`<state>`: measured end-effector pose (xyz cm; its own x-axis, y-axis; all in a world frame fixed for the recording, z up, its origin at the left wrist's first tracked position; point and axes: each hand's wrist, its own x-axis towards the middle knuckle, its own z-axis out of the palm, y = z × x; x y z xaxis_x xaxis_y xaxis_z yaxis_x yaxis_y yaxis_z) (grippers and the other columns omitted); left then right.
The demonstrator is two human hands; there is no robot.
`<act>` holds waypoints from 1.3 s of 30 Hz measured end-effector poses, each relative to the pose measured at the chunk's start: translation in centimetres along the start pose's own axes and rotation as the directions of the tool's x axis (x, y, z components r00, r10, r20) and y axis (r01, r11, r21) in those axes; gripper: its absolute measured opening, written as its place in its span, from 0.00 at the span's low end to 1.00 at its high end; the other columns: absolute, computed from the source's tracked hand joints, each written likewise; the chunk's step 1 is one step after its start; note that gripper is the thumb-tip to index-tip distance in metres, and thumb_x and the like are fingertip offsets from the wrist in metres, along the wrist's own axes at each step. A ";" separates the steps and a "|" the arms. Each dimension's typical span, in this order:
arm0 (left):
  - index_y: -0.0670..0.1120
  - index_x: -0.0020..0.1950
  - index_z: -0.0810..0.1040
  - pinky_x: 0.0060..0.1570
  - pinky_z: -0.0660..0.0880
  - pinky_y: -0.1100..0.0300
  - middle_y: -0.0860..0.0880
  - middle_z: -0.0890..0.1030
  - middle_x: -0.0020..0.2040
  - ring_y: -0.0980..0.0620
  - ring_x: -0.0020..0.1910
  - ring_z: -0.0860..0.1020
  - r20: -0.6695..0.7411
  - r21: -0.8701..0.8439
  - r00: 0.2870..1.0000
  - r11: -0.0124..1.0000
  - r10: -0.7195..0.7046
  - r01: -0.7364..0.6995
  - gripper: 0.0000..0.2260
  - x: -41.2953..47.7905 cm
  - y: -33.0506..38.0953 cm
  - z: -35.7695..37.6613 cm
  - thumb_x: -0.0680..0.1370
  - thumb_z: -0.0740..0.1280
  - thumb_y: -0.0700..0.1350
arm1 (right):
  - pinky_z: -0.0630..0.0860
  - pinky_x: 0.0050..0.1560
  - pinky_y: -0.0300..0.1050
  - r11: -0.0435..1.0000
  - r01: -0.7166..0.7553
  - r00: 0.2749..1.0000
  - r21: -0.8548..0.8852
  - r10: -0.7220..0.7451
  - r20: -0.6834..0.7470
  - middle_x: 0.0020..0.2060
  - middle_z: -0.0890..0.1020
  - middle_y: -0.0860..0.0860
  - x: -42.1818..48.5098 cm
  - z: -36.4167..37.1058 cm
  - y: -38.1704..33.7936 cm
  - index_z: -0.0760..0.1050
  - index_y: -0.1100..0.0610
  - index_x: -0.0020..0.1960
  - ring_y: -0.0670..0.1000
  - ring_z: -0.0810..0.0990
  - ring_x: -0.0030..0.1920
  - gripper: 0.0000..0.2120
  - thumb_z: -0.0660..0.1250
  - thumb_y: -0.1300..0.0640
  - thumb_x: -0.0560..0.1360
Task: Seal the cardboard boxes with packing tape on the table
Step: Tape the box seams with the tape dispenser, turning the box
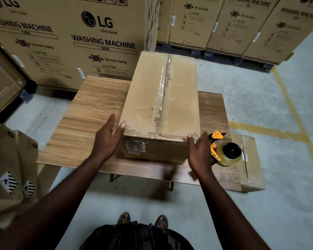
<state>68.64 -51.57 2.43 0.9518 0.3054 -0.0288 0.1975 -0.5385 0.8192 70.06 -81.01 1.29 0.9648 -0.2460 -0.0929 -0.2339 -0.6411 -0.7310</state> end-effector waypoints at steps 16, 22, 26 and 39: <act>0.47 0.65 0.66 0.58 0.78 0.51 0.49 0.78 0.56 0.51 0.54 0.79 0.118 -0.503 0.849 0.706 -0.515 0.498 0.27 -6.5 2.2 4.8 0.73 0.78 0.49 | 0.65 0.60 0.47 0.991 0.040 0.996 0.127 -0.030 -0.080 0.66 0.71 0.67 7.7 0.7 -1.6 0.68 0.66 0.71 0.64 0.71 0.67 0.24 0.63 0.51 0.83; 0.42 0.72 0.58 0.54 0.76 0.69 0.48 0.71 0.64 0.49 0.62 0.76 -0.009 -0.505 0.936 0.810 -0.352 0.299 0.37 -6.3 3.4 5.3 0.72 0.77 0.36 | 0.44 0.77 0.67 0.924 0.193 0.981 -0.330 -0.190 0.041 0.81 0.50 0.64 6.2 1.9 -4.8 0.52 0.63 0.80 0.62 0.45 0.81 0.40 0.55 0.36 0.81; 0.41 0.73 0.63 0.55 0.67 0.75 0.46 0.67 0.67 0.51 0.62 0.72 -0.188 -0.263 0.968 0.958 -0.167 0.114 0.35 -3.5 3.3 3.9 0.71 0.78 0.37 | 0.34 0.72 0.72 0.716 0.559 0.820 -0.418 -0.403 0.407 0.81 0.42 0.61 -5.0 6.5 -6.4 0.45 0.62 0.82 0.62 0.38 0.81 0.47 0.54 0.30 0.77; 0.45 0.70 0.74 0.67 0.62 0.65 0.45 0.65 0.77 0.63 0.64 0.66 -0.001 0.236 0.958 0.931 0.288 -0.279 0.22 1.7 1.9 2.2 0.77 0.72 0.44 | 0.42 0.77 0.66 0.638 0.669 0.717 -0.383 -0.415 0.560 0.82 0.42 0.43 -0.6 -3.0 0.8 0.49 0.47 0.83 0.47 0.38 0.81 0.44 0.70 0.61 0.75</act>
<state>71.13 -53.83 2.69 0.9681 0.1385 0.2089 -0.0265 -0.7721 0.6350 68.92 -83.57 2.82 0.8559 0.4973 -0.1421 0.4499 -0.8514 -0.2697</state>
